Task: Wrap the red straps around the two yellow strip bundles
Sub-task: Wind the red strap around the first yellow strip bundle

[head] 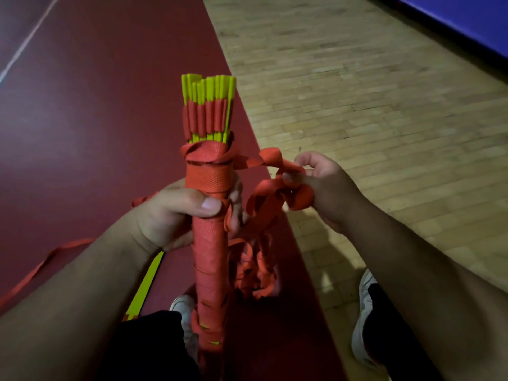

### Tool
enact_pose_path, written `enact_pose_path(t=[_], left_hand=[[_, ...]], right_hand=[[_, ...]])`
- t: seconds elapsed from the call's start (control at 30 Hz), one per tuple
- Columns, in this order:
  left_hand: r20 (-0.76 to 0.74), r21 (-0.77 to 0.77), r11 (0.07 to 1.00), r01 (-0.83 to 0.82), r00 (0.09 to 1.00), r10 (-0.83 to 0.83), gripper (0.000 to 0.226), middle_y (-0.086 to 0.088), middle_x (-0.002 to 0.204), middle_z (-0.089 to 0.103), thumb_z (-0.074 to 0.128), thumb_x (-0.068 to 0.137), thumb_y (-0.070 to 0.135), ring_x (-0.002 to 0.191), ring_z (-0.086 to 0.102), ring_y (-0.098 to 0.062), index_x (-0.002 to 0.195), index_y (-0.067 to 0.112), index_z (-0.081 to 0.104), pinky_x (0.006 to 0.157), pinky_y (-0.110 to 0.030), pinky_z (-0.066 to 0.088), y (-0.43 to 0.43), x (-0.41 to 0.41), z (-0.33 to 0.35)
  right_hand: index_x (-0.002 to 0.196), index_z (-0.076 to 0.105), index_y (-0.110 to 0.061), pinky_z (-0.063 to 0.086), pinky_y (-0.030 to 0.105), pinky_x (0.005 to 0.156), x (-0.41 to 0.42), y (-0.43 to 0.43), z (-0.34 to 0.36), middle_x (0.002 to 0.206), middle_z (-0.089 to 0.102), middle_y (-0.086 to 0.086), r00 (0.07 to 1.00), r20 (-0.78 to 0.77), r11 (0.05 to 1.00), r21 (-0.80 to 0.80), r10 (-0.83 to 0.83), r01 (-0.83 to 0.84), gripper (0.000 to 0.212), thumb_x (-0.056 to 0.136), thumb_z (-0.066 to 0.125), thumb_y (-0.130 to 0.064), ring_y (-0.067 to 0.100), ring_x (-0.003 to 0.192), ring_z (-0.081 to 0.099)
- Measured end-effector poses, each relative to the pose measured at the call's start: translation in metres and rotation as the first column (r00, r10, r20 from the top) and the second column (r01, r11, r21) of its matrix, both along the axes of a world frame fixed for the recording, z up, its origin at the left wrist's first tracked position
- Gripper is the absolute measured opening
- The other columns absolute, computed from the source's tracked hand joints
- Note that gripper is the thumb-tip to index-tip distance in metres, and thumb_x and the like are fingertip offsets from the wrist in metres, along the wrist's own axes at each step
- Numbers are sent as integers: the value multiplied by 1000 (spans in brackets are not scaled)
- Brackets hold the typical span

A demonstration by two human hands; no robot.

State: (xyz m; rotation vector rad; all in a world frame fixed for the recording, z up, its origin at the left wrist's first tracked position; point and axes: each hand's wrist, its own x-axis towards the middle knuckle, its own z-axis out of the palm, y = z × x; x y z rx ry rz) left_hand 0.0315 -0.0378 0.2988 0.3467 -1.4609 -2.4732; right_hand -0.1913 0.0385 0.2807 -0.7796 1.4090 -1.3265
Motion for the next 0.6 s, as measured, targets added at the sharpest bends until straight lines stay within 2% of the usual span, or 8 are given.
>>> enact_pose_path(t=[0.1, 0.17, 0.23, 0.33, 0.4, 0.43, 0.5, 0.6], left_hand=[[60, -36, 999, 30, 998, -28, 42, -15, 67, 65, 86, 55, 33, 69, 63, -27, 85, 11, 66, 69, -32, 51, -1, 1, 2], [101, -73, 995, 70, 993, -62, 43, -15, 66, 64, 87, 53, 34, 67, 62, -27, 84, 12, 66, 68, -32, 51, -1, 2, 2], [109, -65, 992, 104, 989, -96, 44, -16, 66, 63, 87, 54, 32, 65, 61, -30, 85, 10, 65, 67, -33, 52, 1, 2, 2], [90, -38, 993, 115, 990, -111, 43, -16, 66, 61, 85, 58, 29, 63, 60, -30, 88, 8, 63, 64, -34, 51, -1, 4, 1], [102, -49, 997, 62, 993, -57, 47, -16, 66, 60, 86, 56, 30, 61, 57, -30, 88, 7, 62, 62, -32, 49, -3, 6, -1], [113, -59, 998, 25, 993, -19, 50, -17, 65, 59, 87, 53, 31, 60, 56, -29, 88, 6, 62, 61, -32, 50, -4, 6, -2], [121, -73, 997, -29, 992, 38, 52, -18, 64, 58, 89, 49, 32, 58, 57, -28, 87, 6, 63, 59, -31, 52, -4, 7, -4], [111, -92, 989, -113, 986, 122, 52, -15, 63, 59, 91, 45, 34, 56, 58, -24, 83, 9, 67, 58, -30, 53, -7, 7, -4]], right_hand=[[83, 67, -27, 51, 25, 54, -11, 0, 0, 76, 73, -3, 852, -524, 997, 73, 23, 18, 12, 90, 72, -20, 6, 61, 65], [76, 69, -28, 53, 30, 61, -17, -1, 0, 77, 72, -2, 749, -663, 997, 63, 12, 40, 14, 90, 72, -25, 11, 67, 66], [74, 70, -22, 53, 33, 66, -24, 0, 0, 80, 73, 5, 719, -693, 993, 114, 59, 28, 16, 90, 71, -25, 15, 71, 67], [76, 66, -10, 51, 33, 66, -35, 7, 9, 74, 72, 12, 853, -475, 972, 188, 216, -141, 21, 83, 78, -26, 17, 65, 63], [84, 60, -4, 53, 26, 57, -39, 13, 15, 66, 65, 9, 968, -97, 971, 97, 230, -221, 22, 79, 76, -18, 16, 58, 60], [86, 55, -4, 50, 23, 49, -39, 15, 16, 63, 61, 7, 971, 85, 973, 32, 225, -229, 16, 81, 68, -12, 14, 52, 58], [88, 50, -7, 46, 20, 42, -35, 16, 17, 64, 57, 6, 931, 299, 978, -73, 210, -198, 14, 83, 63, -6, 11, 45, 53], [94, 53, -10, 54, 27, 60, -32, 13, 11, 75, 63, 5, 880, 405, 967, -144, 250, -209, 18, 79, 63, -5, 14, 61, 60]])
